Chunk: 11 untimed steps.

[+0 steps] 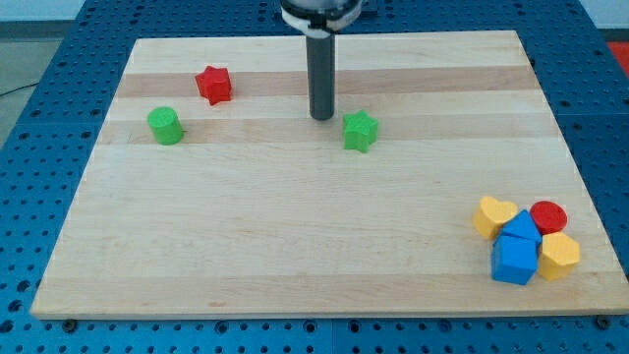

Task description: Push the green star into the group of blocks

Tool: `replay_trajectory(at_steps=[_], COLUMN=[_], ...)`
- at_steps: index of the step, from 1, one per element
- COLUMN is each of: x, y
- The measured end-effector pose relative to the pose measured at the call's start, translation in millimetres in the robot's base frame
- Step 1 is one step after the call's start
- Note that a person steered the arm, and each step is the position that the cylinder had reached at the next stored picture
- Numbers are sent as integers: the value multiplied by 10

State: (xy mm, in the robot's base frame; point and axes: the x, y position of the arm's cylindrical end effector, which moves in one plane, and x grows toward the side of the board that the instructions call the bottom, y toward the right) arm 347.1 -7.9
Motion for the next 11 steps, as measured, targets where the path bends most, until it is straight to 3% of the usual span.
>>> replay_trajectory(at_steps=[2,5,8,10,11], x=[658,1501,1784,1629,1948], y=[608,1042,1217,712,646])
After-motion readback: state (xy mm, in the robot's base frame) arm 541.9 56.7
